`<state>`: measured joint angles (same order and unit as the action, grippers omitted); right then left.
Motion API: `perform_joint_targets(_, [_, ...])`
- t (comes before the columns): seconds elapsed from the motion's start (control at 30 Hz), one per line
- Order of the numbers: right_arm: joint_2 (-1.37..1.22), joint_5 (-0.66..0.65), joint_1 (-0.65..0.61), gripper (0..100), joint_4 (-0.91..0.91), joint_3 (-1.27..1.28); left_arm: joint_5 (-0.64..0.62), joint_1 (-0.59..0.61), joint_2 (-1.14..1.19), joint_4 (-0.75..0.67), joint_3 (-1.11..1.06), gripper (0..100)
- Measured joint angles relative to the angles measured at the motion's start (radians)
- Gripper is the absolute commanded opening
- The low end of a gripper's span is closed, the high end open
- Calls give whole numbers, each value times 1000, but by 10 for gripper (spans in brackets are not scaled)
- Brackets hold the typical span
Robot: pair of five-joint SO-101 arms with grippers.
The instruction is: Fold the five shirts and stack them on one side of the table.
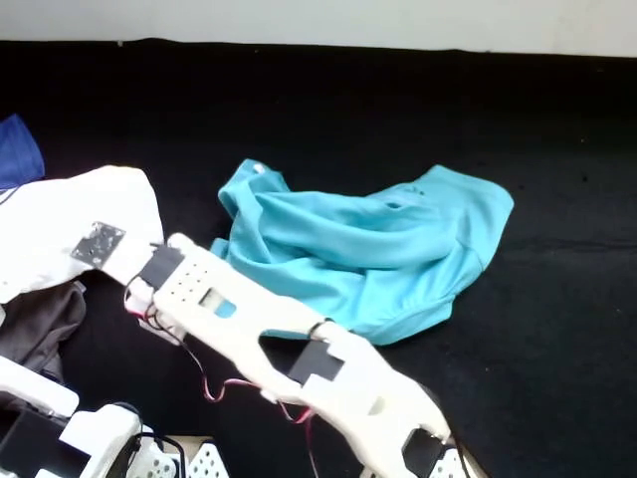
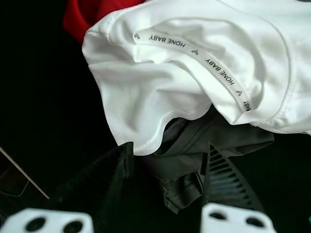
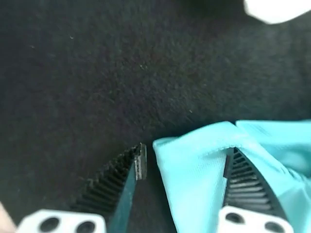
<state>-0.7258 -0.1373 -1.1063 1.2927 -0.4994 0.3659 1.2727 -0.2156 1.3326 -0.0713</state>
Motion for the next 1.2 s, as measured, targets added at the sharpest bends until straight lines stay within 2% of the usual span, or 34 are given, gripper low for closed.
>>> perform_joint_targets(0.07, [-37,0,3,208,3,-14,0,2,0,0,0,235])
perform_joint_targets(0.2, [-57,0,52,0,25,-43,0,2,0,0,-9,235])
perform_joint_targets(0.23, [-57,0,75,22,28,-46,0,2,0,0,-18,235])
perform_joint_targets(0.37, [-60,2,173,7,98,-69,0,-11,0,0,-55,235])
perform_joint_targets(0.5, [-18,0,259,6,261,-150,0,-64,0,0,-94,235])
perform_joint_targets(0.63, [133,-41,330,6,423,-305,0,-147,0,0,-117,235])
perform_joint_targets(0.73, [292,-57,388,6,453,-316,0,-224,0,0,-133,235])
perform_joint_targets(0.87, [559,-61,436,6,460,-180,0,-336,0,0,-149,235])
perform_joint_targets(1.07, [1051,-127,499,6,460,244,0,-506,0,11,-152,235])
perform_joint_targets(1.2, [1364,-261,677,6,462,569,0,-615,0,57,-152,235])
